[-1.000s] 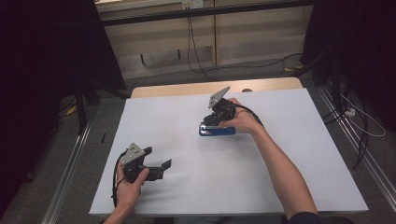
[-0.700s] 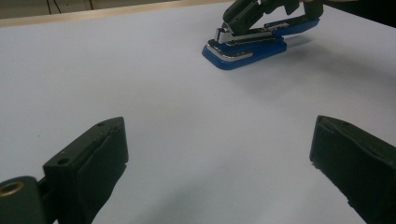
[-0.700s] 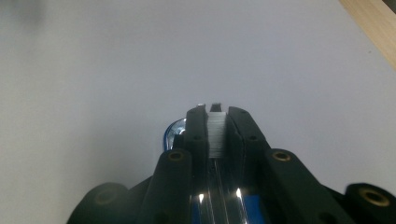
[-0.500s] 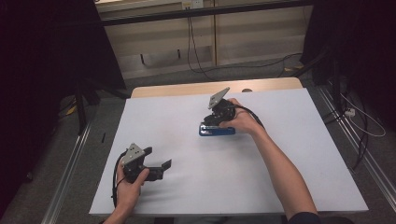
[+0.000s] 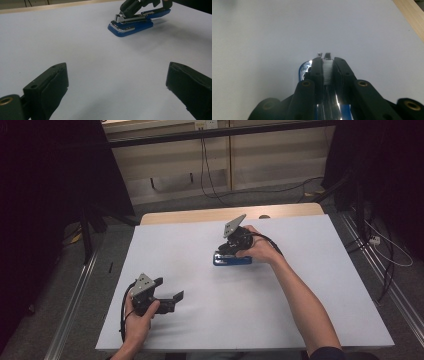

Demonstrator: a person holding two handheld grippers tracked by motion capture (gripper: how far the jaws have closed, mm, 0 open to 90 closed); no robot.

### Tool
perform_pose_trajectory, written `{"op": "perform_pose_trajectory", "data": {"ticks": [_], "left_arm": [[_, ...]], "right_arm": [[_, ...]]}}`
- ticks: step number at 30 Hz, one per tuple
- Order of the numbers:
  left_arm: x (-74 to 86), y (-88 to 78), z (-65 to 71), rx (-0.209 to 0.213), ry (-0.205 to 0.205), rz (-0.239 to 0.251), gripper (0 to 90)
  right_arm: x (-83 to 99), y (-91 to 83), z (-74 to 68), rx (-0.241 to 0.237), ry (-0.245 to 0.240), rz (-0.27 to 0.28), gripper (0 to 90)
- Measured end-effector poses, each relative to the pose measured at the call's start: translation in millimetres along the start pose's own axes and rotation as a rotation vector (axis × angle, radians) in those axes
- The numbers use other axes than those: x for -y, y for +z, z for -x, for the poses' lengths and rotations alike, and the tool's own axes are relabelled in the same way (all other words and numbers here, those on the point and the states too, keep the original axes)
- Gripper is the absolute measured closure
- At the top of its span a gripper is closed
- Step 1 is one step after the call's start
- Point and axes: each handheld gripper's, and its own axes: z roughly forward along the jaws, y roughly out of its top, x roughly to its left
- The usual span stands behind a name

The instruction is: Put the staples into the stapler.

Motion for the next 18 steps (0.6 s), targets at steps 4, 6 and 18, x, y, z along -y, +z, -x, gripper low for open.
{"op": "perform_pose_trajectory", "data": {"ticks": [4,6,18], "left_arm": [[0.0,-0.1,0.1,-0.001,0.002,-0.001,4.4],[0.0,0.1,0.1,0.0,0.0,0.0,4.4],[0.1,1.1,0.2,0.003,0.002,0.0,4.4]], "right_arm": [[0.3,0.7,-0.4,-0.008,-0.005,-0.001,79.1],[0.6,1.0,-0.2,-0.009,-0.005,-0.001,79.1],[0.1,3.0,-0.1,-0.009,0.007,0.001,78.7]]}}
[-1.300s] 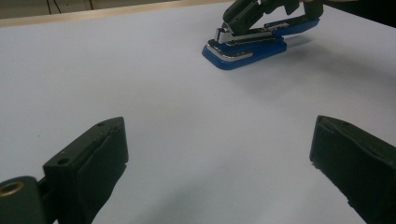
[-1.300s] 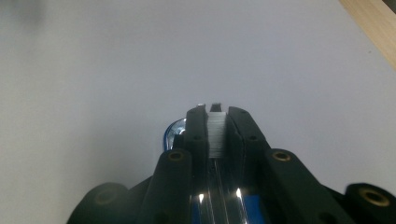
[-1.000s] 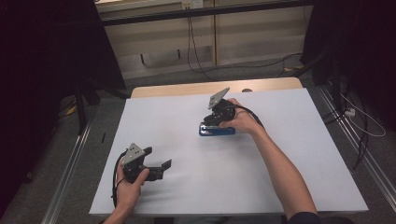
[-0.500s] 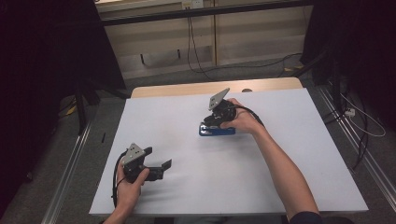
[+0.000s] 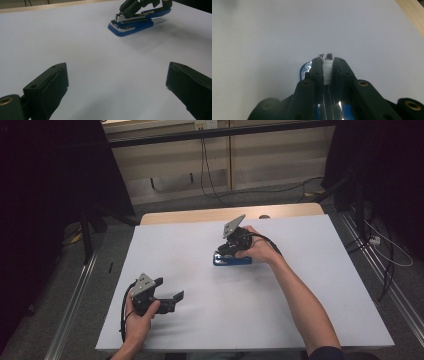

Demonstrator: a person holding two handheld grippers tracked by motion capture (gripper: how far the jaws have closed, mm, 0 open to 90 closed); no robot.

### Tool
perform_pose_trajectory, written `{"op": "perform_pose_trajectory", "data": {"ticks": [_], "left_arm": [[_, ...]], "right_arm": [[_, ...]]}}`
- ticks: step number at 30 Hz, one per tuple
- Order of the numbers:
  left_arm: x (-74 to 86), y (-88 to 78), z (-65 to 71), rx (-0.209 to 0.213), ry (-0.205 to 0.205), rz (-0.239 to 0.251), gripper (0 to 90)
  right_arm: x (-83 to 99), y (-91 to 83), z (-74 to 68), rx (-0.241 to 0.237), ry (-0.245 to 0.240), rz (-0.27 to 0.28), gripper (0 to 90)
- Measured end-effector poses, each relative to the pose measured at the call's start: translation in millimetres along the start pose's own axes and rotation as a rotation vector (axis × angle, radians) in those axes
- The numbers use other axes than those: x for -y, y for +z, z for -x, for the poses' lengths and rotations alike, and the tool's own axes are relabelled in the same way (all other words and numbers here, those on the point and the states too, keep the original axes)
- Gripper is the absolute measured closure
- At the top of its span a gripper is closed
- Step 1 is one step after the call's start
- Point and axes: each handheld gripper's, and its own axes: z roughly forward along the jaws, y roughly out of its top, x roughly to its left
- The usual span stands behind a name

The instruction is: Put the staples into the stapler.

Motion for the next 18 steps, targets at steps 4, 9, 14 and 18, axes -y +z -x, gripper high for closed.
{"op": "perform_pose_trajectory", "data": {"ticks": [4,9,14,18], "left_arm": [[0.0,-0.2,-0.1,-0.001,0.002,-0.001,4.5],[0.0,-0.9,-0.5,-0.007,-0.004,0.002,4.4],[-0.1,-0.9,-0.1,-0.007,-0.003,0.0,4.4],[-0.2,-1.4,-0.9,-0.003,0.0,0.0,4.4]], "right_arm": [[-0.5,2.4,-0.9,0.006,0.003,-0.001,77.6],[-0.9,3.5,-1.4,0.008,0.009,0.008,76.9],[-0.7,5.1,-1.1,0.009,0.02,0.012,75.5],[1.3,6.1,-0.8,0.016,0.048,0.012,71.7]]}}
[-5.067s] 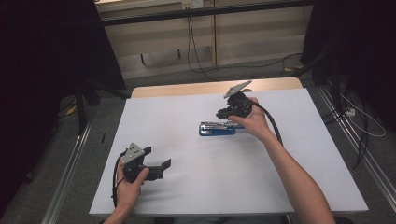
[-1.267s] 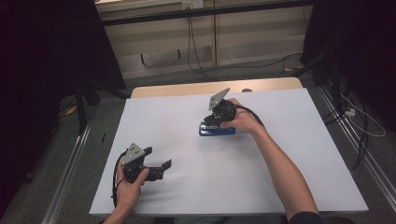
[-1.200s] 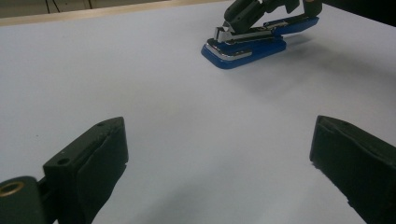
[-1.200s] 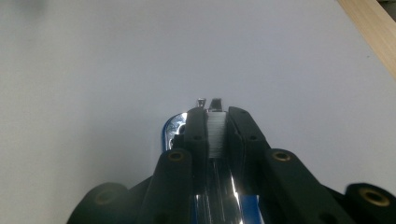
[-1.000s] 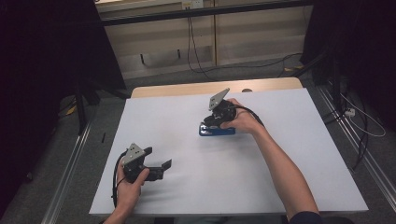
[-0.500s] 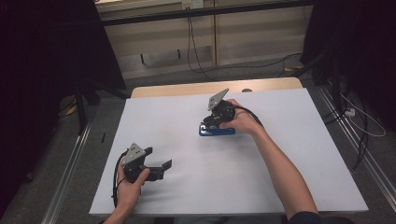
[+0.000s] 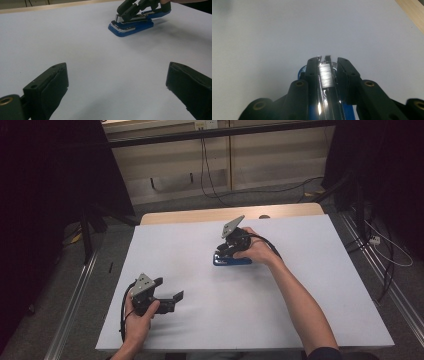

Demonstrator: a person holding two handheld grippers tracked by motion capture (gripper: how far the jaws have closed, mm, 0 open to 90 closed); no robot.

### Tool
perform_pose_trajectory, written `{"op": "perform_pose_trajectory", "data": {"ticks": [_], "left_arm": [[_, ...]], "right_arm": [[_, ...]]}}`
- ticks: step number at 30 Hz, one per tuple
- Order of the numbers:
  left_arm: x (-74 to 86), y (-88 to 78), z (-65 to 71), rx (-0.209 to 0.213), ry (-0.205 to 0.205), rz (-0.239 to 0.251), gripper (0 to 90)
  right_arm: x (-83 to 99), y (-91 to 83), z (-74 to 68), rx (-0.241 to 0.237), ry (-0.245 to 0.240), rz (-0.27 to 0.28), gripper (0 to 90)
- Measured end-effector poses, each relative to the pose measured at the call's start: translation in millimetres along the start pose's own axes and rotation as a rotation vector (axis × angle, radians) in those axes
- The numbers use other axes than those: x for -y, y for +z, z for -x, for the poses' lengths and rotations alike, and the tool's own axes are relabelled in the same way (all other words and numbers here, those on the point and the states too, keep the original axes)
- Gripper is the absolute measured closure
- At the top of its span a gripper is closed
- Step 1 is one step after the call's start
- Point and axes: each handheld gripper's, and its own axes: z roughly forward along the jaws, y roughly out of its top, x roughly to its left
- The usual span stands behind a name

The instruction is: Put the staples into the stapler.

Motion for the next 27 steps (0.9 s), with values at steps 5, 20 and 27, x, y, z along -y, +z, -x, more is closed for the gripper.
{"op": "perform_pose_trajectory", "data": {"ticks": [5,20,27], "left_arm": [[0.1,0.4,0.4,0.001,-0.004,0.001,4.4],[0.2,0.8,0.5,-0.001,-0.004,-0.001,4.4],[0.3,1.5,0.4,0.002,0.0,-0.006,4.4]], "right_arm": [[-0.2,-2.8,1.6,0.016,0.037,0.027,61.9],[5.3,-10.3,1.4,0.108,0.2,0.083,30.0],[9.4,-15.6,-1.5,0.163,0.258,0.107,19.4]]}}
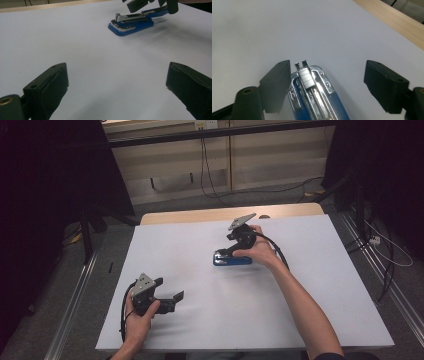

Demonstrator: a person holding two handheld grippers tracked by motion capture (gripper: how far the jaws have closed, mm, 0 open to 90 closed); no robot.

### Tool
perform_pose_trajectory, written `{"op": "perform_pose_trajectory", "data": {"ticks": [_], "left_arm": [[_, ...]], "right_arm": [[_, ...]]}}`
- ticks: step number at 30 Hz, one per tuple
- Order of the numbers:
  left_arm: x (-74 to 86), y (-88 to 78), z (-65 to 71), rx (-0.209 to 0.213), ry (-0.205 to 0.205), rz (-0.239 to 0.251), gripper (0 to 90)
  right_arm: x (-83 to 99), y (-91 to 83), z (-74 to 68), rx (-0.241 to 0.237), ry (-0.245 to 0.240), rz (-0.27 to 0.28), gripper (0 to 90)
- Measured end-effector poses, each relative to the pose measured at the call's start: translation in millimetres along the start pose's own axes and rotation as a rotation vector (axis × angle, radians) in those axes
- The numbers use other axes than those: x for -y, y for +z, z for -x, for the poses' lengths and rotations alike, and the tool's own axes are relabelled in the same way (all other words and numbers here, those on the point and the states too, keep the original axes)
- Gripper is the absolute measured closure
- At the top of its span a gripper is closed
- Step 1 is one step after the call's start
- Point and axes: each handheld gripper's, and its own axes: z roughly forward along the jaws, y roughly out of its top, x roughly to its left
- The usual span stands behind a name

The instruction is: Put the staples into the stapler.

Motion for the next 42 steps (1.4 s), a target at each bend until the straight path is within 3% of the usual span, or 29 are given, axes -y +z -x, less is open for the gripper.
{"op": "perform_pose_trajectory", "data": {"ticks": [3,10,18,29,42], "left_arm": [[0.1,0.2,0.2,-0.002,-0.001,-0.002,4.4],[0.2,0.4,0.3,-0.002,-0.002,-0.003,4.4],[0.2,0.6,0.1,-0.003,-0.001,-0.004,4.4],[0.3,1.7,0.1,-0.003,-0.004,-0.006,4.4],[0.5,1.5,-1.1,-0.011,-0.007,-0.005,4.3]], "right_arm": [[3.1,-3.3,1.1,0.032,0.046,0.028,16.5],[7.3,-8.6,0.6,0.063,0.059,0.038,12.7],[9.9,-17.7,1.9,0.11,0.124,0.09,9.2],[10.8,-27.1,-3.4,0.147,0.124,0.1,6.4],[21.1,-43.6,-4.5,0.279,0.169,0.131,5.3]]}}
